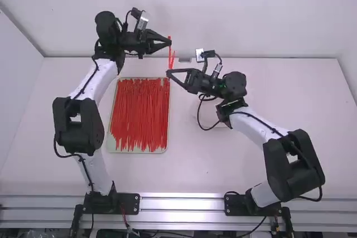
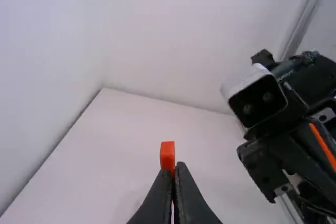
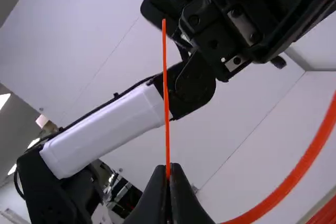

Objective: Fasten the cable tie

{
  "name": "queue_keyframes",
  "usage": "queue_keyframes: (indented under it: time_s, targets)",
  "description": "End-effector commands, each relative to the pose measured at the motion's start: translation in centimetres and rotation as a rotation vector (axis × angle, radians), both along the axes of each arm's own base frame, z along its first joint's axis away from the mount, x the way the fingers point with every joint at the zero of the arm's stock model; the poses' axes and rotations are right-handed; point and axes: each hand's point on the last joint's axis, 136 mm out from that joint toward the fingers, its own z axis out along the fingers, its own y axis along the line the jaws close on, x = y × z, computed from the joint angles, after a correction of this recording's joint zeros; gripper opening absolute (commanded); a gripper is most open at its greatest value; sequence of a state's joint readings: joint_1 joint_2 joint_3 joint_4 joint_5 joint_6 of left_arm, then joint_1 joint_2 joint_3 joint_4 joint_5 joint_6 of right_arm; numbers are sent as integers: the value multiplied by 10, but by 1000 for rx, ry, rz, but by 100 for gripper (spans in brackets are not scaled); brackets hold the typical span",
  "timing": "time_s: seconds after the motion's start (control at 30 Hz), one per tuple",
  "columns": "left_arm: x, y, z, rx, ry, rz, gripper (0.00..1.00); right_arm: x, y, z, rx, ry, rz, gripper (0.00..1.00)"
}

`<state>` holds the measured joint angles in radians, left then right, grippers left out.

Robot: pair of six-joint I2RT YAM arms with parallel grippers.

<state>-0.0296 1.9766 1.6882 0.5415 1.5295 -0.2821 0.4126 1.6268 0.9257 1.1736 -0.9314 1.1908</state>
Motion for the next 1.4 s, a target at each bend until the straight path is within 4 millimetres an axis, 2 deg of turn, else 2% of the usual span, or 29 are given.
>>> queue_keyframes:
  time_s: [0.0,0.37,0.67,0.8,1.37]
  targets:
    - [-8,-4,9,4,-139,-49,2,-4,3,8,-1,-11,39,0]
    - [-12,-15,5,1,-169,-70,2,-7,2,2,-14,67,77,0]
    - [-16,-25,-12,-1,-205,-94,2,-7,-5,-6,-37,166,123,0]
    - [-15,-22,-16,-1,-239,-85,2,-2,-10,-11,-50,181,114,0]
    - [-16,-23,-17,-8,-422,-87,2,0,-11,-10,-41,204,103,0]
